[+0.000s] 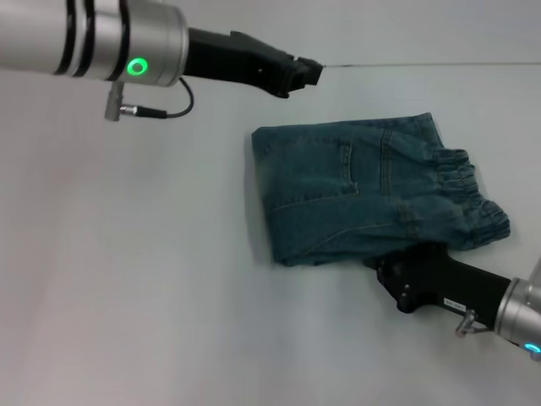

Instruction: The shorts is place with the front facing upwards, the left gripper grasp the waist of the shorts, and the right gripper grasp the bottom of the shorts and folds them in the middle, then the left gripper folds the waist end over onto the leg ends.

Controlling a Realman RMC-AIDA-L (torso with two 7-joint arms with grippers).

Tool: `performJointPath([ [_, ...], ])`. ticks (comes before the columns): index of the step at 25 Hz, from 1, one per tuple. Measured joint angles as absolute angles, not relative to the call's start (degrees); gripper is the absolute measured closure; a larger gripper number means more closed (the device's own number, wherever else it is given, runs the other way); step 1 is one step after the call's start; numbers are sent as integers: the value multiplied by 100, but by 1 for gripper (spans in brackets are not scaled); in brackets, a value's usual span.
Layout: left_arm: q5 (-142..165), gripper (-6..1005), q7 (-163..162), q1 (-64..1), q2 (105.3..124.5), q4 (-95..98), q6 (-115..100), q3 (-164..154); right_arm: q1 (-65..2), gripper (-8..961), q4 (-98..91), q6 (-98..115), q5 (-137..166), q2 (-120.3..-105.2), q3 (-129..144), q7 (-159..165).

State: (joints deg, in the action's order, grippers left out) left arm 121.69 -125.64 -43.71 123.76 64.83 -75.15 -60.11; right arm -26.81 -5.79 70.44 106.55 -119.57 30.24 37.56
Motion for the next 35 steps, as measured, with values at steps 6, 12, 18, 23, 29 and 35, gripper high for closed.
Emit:
performJointPath([
  [6,11937,954,-12108,-3801,12374,6594,-7553,-5961,-2462,772,-1055,7344,11038,-11944,3330,4614],
  [12,11618,951,-11269,-3251,12397,6484,-7856,-5655,-2155,662,-1867,8339,11765,-11940,3350,5398],
  [18,11065,830,-10287,-2569,12392,6240,-8343,-5311,-1533,525,-3220,9344,11856,-11943,3230,6078],
  [23,10803,675,-9491,-2262,12390,5752,-8847,-4775,-1192,330,-4247,10183,11877,-11943,2693,6477],
  [29,10832,447,-8775,-1994,12348,5252,-9244,-4001,-1018,124,-5221,11074,11943,-11944,2082,6807],
  [35,11204,175,-8208,-1748,12338,5081,-9301,-3675,-1000,22,-5673,11327,12242,-11943,1752,7013],
])
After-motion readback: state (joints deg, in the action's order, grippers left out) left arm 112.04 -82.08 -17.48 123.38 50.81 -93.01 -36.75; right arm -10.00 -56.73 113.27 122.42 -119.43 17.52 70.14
